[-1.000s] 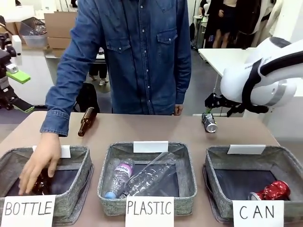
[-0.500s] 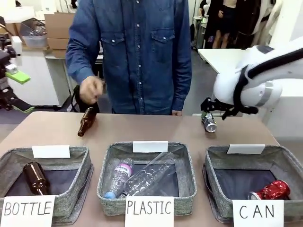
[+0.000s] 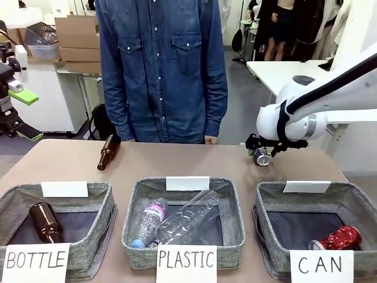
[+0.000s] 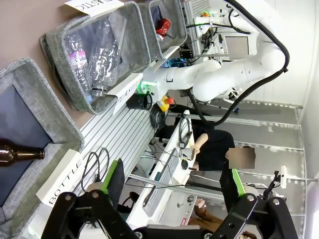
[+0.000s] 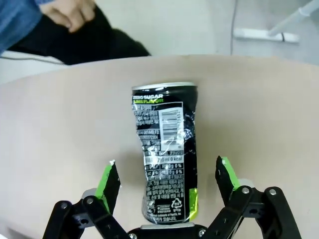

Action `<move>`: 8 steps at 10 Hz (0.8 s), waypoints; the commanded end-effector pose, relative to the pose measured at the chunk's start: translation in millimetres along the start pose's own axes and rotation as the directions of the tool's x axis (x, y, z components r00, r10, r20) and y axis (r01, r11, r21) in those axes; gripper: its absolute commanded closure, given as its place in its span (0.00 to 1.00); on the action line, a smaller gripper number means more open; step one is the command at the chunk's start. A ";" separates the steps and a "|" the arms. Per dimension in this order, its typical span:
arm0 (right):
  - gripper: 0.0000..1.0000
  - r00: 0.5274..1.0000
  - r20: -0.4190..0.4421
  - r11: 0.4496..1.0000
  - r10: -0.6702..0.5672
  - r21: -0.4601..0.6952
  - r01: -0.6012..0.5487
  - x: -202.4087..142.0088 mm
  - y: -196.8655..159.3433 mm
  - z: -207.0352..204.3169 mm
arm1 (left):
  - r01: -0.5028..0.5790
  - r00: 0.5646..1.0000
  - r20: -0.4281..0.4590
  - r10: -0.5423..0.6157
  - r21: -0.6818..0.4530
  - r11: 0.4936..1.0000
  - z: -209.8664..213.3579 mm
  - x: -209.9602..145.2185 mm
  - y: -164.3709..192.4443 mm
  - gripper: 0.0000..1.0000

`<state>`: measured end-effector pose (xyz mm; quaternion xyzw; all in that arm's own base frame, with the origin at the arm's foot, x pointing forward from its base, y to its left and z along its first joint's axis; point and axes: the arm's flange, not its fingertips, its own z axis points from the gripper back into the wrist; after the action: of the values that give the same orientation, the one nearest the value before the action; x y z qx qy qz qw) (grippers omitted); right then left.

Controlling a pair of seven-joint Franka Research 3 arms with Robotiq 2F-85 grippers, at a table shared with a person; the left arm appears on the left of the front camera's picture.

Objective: Sort the can waste into the basket.
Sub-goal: Pick up the can waste from the table and place it in the right Fabric basket.

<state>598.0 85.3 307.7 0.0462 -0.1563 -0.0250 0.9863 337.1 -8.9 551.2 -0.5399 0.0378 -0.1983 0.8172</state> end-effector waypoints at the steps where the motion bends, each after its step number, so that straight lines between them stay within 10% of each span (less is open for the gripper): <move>1: 0.00 1.000 -0.009 0.999 -0.023 -0.039 0.022 5.0 13.6 3.5 | 0.022 1.000 -0.015 -0.022 0.008 1.000 1.7 -3.6 -0.2 0.00; 2: 0.00 1.000 -0.015 0.999 -0.024 -0.038 0.024 4.1 13.9 2.3 | 0.022 1.000 -0.015 -0.022 0.008 1.000 1.7 -3.6 -0.2 0.00; 3: 0.49 1.000 -0.010 0.999 -0.020 -0.042 0.020 3.2 14.4 1.7 | 0.022 1.000 -0.015 -0.022 0.008 1.000 1.7 -3.6 -0.2 0.00; 4: 0.60 1.000 -0.013 0.999 -0.016 -0.046 0.015 2.8 14.7 1.1 | 0.022 1.000 -0.015 -0.022 0.008 1.000 1.7 -3.6 -0.2 0.00; 5: 1.00 1.000 -0.013 0.999 -0.014 -0.048 0.014 2.7 14.7 0.7 | 0.022 1.000 -0.015 -0.022 0.008 1.000 1.7 -3.6 -0.2 0.00; 8: 0.86 1.000 -0.010 0.999 -0.013 -0.053 0.013 1.5 13.6 -0.4 | 0.022 1.000 -0.015 -0.022 0.008 1.000 1.7 -3.6 -0.2 0.00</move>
<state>597.9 92.6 307.9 0.0422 -0.1486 -0.0224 0.9877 337.1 -8.9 551.2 -0.5399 0.0378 -0.1983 0.8172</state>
